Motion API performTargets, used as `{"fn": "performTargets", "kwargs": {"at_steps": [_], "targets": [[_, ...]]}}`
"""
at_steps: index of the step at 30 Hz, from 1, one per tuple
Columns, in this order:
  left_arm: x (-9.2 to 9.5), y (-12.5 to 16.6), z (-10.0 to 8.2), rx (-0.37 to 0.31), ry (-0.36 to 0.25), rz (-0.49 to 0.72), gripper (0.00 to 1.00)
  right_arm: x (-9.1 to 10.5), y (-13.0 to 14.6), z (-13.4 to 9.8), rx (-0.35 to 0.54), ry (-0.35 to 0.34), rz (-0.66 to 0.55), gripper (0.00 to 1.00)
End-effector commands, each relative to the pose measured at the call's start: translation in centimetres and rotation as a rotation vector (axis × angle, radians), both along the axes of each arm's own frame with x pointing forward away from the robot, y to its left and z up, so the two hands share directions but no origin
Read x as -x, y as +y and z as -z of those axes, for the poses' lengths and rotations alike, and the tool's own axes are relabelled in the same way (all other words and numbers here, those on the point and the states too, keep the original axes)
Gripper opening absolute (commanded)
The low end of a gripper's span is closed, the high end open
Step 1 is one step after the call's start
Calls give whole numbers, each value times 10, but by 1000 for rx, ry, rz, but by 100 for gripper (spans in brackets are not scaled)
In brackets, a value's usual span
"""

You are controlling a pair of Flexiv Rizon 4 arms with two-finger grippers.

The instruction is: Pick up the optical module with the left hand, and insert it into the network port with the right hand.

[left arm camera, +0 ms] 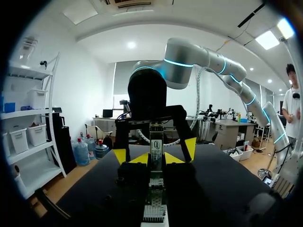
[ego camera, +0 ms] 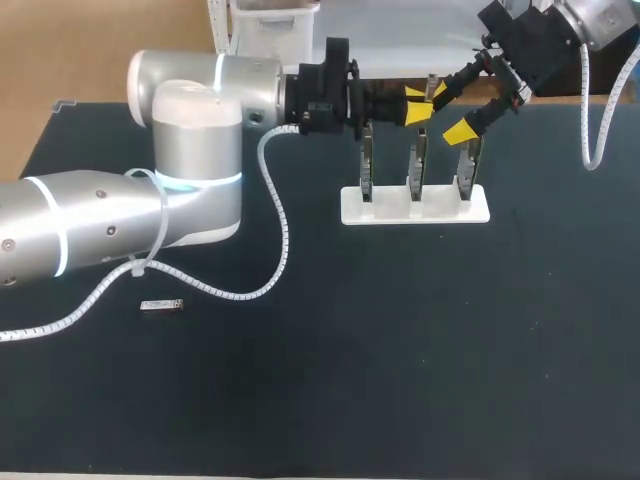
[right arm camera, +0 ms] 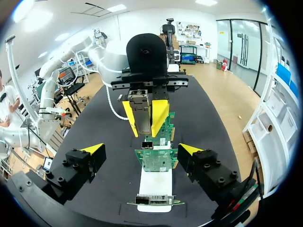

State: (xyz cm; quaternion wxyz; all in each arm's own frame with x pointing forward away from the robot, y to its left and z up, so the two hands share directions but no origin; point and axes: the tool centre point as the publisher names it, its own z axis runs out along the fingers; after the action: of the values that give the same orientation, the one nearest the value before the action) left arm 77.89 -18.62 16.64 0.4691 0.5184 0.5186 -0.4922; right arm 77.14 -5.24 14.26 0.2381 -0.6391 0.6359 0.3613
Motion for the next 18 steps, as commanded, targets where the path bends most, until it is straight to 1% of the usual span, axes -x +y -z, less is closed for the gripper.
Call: {"fn": "performTargets", "kwargs": {"at_steps": [1, 18], "targets": [[-3, 1, 1, 0, 5, -3, 0, 2, 0, 0, 0, -4, 4, 100], [-3, -2, 2, 11, 12, 1, 0, 2, 0, 0, 0, -4, 4, 100]]}}
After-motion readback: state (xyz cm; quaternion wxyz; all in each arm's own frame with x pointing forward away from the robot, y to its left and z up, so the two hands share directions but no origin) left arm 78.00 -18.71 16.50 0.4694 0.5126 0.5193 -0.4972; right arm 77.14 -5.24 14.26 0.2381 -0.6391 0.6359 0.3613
